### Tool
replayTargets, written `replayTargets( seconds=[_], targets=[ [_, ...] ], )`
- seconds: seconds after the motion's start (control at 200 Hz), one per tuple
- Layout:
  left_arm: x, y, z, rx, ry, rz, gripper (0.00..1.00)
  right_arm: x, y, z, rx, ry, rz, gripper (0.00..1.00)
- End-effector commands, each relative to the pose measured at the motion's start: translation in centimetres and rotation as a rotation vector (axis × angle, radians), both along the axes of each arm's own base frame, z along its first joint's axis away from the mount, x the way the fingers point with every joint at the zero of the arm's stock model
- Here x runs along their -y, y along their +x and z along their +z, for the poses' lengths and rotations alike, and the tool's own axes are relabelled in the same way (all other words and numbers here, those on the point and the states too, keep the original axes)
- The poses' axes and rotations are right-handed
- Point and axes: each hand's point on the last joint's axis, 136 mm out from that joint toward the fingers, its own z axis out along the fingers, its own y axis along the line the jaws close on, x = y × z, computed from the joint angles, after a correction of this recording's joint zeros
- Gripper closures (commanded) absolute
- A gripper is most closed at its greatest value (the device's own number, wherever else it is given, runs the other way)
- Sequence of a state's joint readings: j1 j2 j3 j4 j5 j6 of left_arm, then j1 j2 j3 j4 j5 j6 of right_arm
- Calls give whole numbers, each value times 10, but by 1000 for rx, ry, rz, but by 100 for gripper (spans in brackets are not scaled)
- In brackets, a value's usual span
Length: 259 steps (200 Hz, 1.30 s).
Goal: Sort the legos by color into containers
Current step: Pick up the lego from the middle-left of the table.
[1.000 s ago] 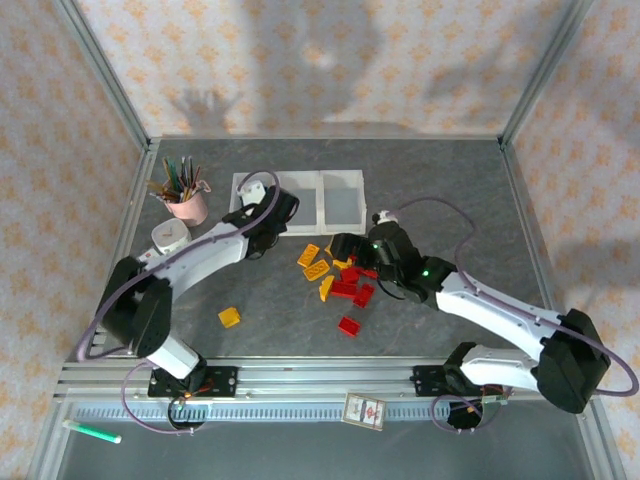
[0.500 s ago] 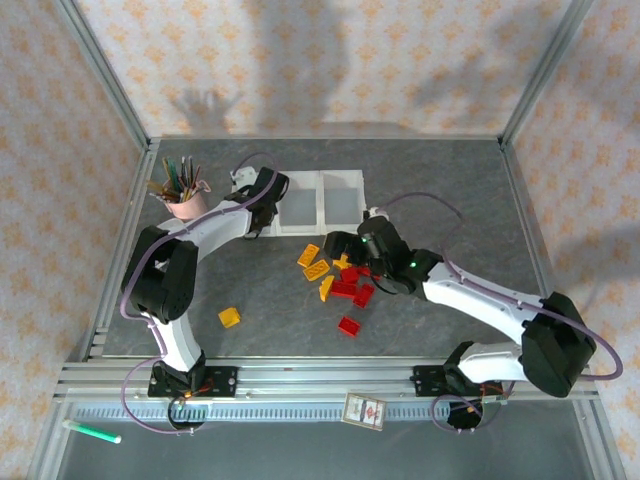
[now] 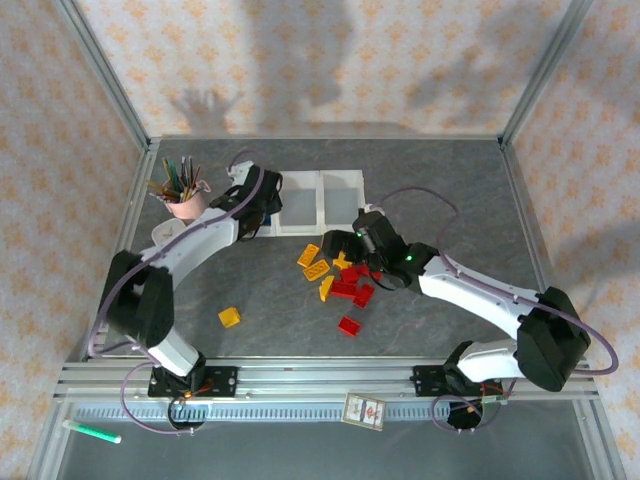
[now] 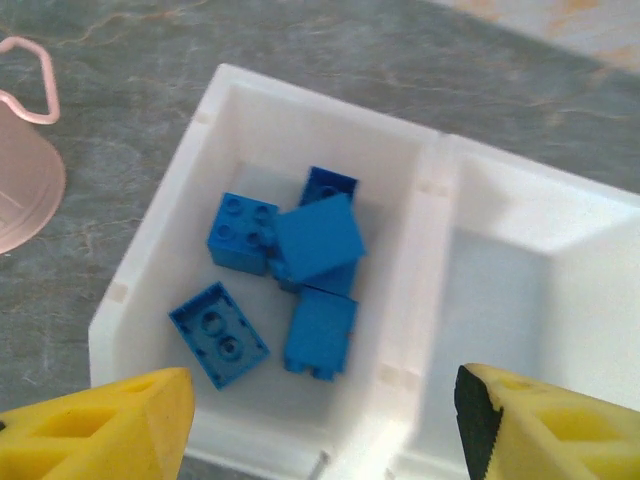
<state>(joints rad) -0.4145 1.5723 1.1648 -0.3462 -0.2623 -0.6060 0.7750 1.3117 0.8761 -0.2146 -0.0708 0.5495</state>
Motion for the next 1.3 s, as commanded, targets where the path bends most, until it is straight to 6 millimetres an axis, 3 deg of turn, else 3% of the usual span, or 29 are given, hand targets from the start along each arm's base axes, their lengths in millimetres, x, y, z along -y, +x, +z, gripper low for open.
replayTargets(
  seconds=[0.0, 0.35, 0.566, 0.876, 1.291],
  targets=[
    [26, -30, -4, -37, -19, -139, 28, 13, -6, -8, -12, -46, -4, 0],
    [85, -134, -46, -173, -152, -353, 28, 37, -32, -43, -105, -85, -30, 0],
    [131, -174, -56, -178, -257, -446, 27, 51, -46, -60, -142, -99, -52, 0],
    [174, -188, -88, -239, -199, -592, 32, 57, -58, -70, -161, -65, -49, 0],
    [179, -172, -125, -287, -39, -588, 45, 64, -58, -70, -152, -60, -63, 0]
  ],
)
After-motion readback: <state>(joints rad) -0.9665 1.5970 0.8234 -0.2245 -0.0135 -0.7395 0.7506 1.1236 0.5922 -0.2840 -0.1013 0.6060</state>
